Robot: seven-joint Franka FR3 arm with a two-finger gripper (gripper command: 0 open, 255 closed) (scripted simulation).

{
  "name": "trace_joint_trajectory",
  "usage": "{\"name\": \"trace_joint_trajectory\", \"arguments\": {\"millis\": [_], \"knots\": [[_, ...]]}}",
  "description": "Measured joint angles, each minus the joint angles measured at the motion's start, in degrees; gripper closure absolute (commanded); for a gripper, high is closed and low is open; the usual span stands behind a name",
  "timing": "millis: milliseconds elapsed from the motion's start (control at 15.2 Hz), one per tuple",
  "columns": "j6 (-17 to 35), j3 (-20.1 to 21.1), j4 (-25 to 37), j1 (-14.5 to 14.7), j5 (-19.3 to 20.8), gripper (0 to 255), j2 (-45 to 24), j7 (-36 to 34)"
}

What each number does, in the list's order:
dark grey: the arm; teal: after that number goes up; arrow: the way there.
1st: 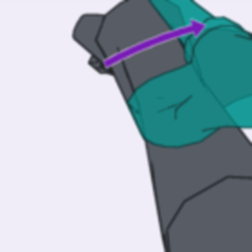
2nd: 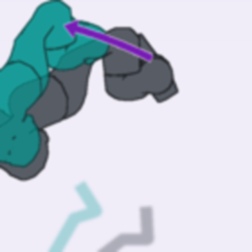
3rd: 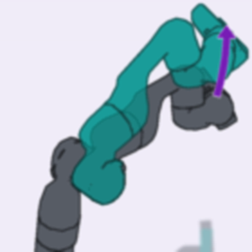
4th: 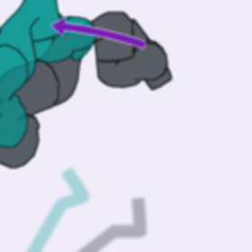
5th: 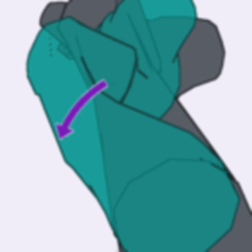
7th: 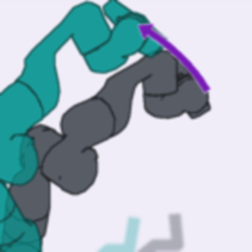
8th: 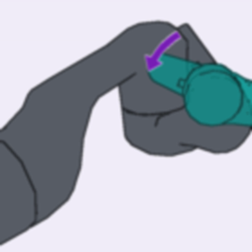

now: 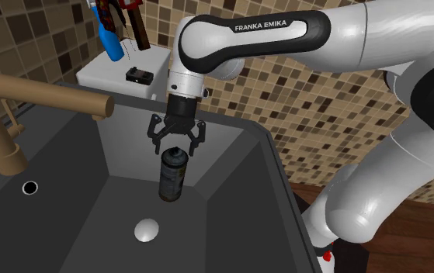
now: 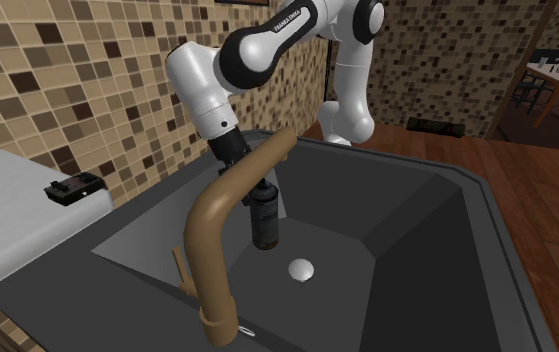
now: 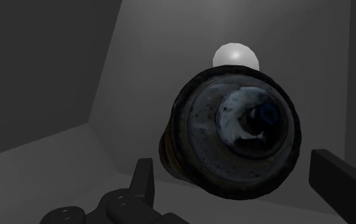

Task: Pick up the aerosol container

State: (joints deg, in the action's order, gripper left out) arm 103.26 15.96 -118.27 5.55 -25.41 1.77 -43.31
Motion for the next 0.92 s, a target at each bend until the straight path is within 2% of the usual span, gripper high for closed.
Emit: {"name": "trace_joint_trajectory", "arguments": {"millis": [132, 198, 924], "knots": [[1.4, 0.1, -0.8, 0.1, 0.0, 0, -0.7, 0.4], [1.6, 0.1, -0.9, 0.1, 0.0, 255, -0.8, 0.5], [1.5, 0.1, -0.9, 0.1, 0.0, 255, -0.7, 0.5]]}}
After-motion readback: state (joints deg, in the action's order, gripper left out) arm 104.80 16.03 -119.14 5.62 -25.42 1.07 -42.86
